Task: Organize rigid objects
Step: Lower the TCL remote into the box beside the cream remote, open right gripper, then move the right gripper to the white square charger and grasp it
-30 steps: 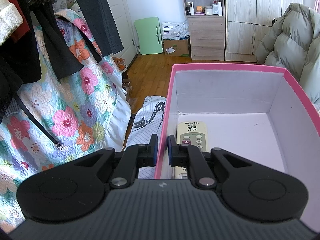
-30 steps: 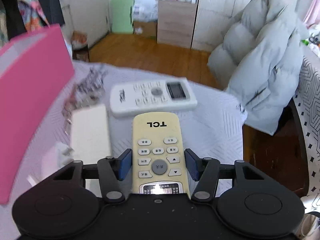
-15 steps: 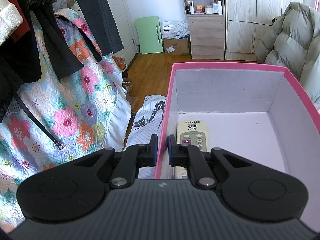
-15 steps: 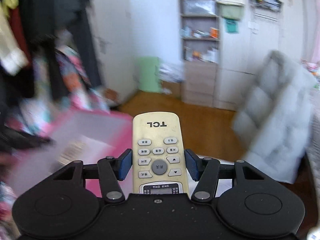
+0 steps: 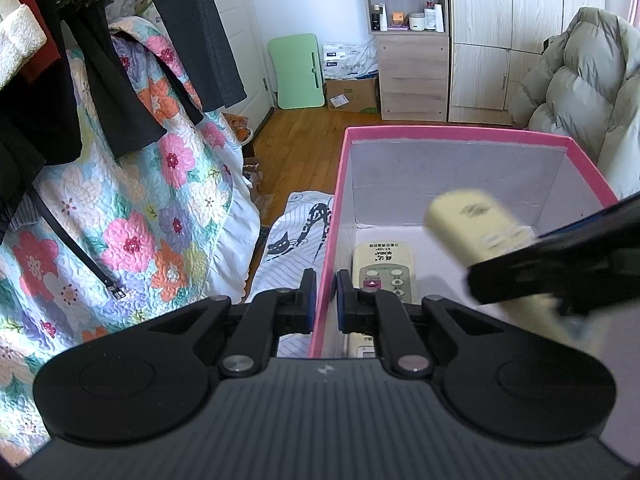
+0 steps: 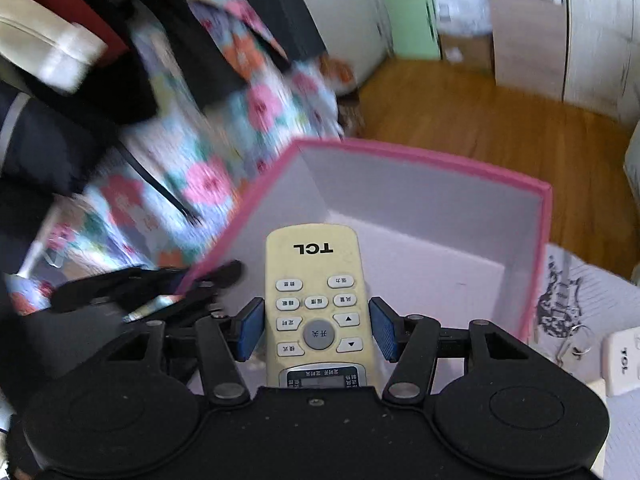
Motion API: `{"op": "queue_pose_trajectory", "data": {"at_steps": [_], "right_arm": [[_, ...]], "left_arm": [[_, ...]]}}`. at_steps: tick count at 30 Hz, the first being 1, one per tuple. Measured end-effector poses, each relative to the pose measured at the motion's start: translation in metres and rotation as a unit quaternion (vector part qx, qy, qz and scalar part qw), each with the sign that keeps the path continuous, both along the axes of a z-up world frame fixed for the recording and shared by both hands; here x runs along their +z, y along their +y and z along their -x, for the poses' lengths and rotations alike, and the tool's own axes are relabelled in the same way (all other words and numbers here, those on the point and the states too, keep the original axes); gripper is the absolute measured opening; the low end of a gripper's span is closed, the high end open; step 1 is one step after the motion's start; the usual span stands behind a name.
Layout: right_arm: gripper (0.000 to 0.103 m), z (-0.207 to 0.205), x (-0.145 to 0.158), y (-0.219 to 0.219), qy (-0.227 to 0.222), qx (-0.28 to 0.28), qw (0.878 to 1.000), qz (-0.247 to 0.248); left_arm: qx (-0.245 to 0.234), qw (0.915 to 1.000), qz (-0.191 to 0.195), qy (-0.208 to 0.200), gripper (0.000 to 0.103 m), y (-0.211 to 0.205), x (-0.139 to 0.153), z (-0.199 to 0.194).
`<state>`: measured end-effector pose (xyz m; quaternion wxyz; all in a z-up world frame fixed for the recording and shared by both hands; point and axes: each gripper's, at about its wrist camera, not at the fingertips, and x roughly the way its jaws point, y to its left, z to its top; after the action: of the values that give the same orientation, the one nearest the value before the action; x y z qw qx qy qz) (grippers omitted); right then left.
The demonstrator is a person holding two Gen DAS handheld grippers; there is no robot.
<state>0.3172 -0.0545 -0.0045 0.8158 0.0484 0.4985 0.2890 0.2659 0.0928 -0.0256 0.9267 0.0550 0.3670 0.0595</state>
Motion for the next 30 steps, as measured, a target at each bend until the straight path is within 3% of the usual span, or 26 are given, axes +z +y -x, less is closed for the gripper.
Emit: {"op": "queue_pose_trajectory", "data": {"at_steps": [2, 4, 9, 14, 16, 20, 24, 30], "right_arm": [[0.061, -0.013, -0.018, 0.007, 0.054, -0.02, 0.998, 0.013], [0.061, -0.022, -0.03, 0.01, 0.081, -0.042, 0.996, 0.01], [0.062, -0.027, -0.043, 0.02, 0.085, -0.079, 0.992, 0.04], [0.063, -0.034, -0.066, 0.012, 0.127, -0.145, 0.981, 0.033], [0.064, -0.034, -0.068, 0.009, 0.132, -0.172, 0.976, 0.01], [0.066, -0.033, -0.076, -0.008, 0.198, -0.212, 0.955, -0.069], [0.066, -0.017, -0.056, -0.017, 0.178, -0.175, 0.963, -0.098], [0.066, 0.042, 0.013, -0.042, 0.07, -0.109, 0.985, -0.117]], "left_arm": [[0.0, 1.0, 0.001, -0.002, 0.009, 0.001, 0.0, 0.001], [0.0, 1.0, 0.0, -0.007, 0.009, 0.0, 0.001, 0.002], [-0.002, 0.9999, -0.007, -0.007, 0.009, -0.005, 0.001, 0.003], [-0.002, 0.9999, -0.007, -0.008, 0.009, -0.006, 0.001, 0.003], [-0.002, 0.9999, -0.01, -0.011, 0.009, -0.006, 0.002, 0.004], [-0.001, 0.9999, -0.011, -0.011, 0.009, -0.006, 0.002, 0.005], [-0.004, 0.9996, -0.025, -0.01, 0.009, -0.011, 0.002, 0.006], [-0.002, 0.9997, -0.022, -0.009, 0.009, -0.01, 0.003, 0.004]]}}
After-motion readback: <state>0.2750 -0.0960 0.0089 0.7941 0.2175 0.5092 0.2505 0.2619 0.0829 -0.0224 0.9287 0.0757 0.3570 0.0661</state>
